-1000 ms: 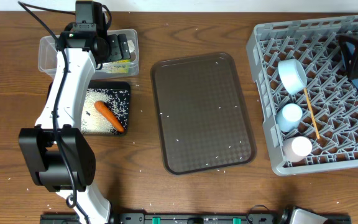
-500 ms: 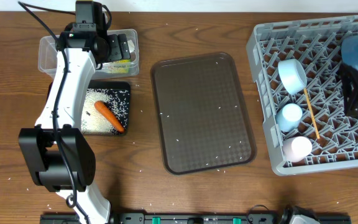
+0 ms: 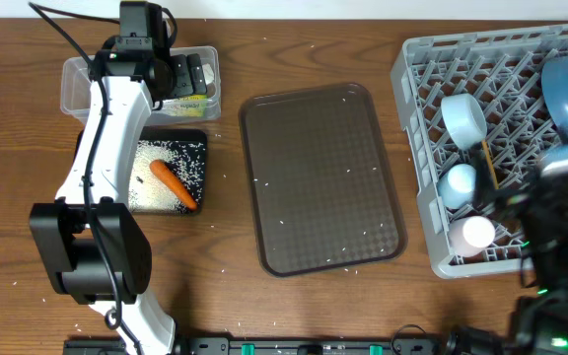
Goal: Sort waste into correct bins and load items into the dishwasher rack
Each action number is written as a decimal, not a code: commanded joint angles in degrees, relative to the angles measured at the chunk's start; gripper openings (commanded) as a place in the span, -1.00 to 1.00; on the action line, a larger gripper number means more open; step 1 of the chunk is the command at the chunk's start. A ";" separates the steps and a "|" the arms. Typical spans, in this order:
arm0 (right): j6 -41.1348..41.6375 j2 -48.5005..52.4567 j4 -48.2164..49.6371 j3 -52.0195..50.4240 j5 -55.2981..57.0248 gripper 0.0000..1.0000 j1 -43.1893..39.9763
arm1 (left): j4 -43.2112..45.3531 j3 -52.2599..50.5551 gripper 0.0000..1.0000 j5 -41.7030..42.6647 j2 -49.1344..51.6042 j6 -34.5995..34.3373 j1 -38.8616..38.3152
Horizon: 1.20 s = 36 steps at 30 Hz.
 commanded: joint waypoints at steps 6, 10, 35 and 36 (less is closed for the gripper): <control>-9.22 -16.33 13.25 -27.67 2.80 0.98 5.99 | -0.17 -0.04 0.96 -0.02 -0.39 -0.28 -0.07; -13.70 -21.27 14.62 -34.91 2.97 0.98 8.20 | -0.17 -0.04 0.96 -0.02 -0.39 -0.28 -0.07; -4.28 -31.26 5.75 -38.47 2.49 0.98 10.05 | -0.17 -0.04 0.96 -0.02 -0.39 -0.28 -0.07; -4.28 -31.26 5.75 -38.47 2.49 0.98 10.03 | -0.17 -0.04 0.96 -0.02 -0.39 -0.28 -0.07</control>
